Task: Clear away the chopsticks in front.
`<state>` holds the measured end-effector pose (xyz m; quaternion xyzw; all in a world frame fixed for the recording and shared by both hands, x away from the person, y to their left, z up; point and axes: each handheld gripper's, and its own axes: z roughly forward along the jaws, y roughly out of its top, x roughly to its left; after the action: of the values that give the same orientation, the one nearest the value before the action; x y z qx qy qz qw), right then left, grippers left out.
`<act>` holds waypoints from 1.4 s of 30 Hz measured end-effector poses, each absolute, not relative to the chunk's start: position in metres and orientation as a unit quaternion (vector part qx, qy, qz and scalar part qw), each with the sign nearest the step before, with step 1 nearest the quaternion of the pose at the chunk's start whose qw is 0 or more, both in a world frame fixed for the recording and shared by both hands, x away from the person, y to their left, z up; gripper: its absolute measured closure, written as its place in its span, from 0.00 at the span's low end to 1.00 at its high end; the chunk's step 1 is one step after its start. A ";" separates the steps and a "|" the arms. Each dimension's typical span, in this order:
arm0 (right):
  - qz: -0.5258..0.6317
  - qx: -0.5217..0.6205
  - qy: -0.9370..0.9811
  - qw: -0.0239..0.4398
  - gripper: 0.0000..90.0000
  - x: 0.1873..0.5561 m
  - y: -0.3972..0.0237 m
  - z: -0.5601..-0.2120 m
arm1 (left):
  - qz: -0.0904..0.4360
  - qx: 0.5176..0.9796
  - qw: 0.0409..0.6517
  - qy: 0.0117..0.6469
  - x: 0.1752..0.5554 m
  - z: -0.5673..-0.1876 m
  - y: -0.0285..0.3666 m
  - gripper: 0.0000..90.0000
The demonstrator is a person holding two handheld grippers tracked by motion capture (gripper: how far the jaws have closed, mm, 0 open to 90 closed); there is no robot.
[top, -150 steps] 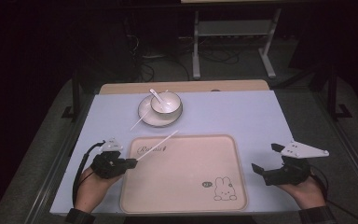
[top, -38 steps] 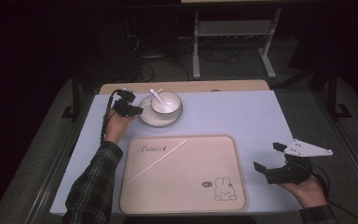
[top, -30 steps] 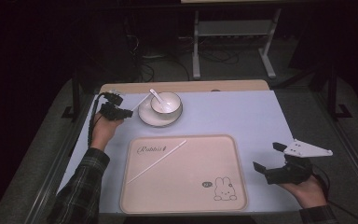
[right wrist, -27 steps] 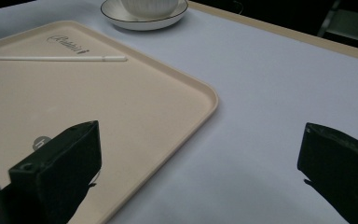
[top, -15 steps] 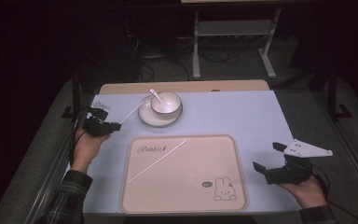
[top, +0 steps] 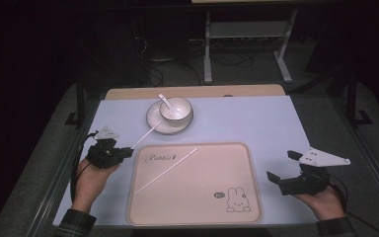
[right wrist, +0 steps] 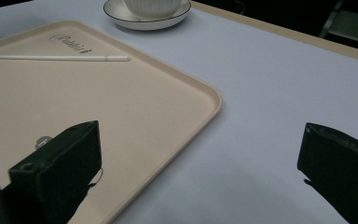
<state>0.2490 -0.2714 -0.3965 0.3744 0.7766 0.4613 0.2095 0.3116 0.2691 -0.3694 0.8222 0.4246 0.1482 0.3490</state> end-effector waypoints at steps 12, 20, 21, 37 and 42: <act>0.458 0.371 0.780 0.208 0.00 0.250 -0.271 -0.398 | 0.087 0.856 0.351 0.370 0.283 -0.396 0.210 0.95; 0.455 0.371 0.783 0.207 0.00 0.250 -0.270 -0.399 | 0.074 0.880 0.321 0.341 0.282 -0.415 0.185 0.95; 0.455 0.371 0.783 0.206 0.00 0.250 -0.270 -0.399 | 0.077 0.880 0.319 0.344 0.282 -0.417 0.184 0.95; 0.454 0.369 0.784 0.206 0.00 0.251 -0.269 -0.399 | 0.094 0.878 0.302 0.360 0.290 -0.431 0.188 0.83; 0.456 0.369 0.783 0.206 0.00 0.251 -0.268 -0.398 | 0.096 0.879 0.321 0.339 0.295 -0.421 0.179 0.90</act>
<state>0.2506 -0.2685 -0.3982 0.3688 0.7833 0.4559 0.2062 0.2946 0.1788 -0.4212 0.8791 0.3393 0.0959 0.3208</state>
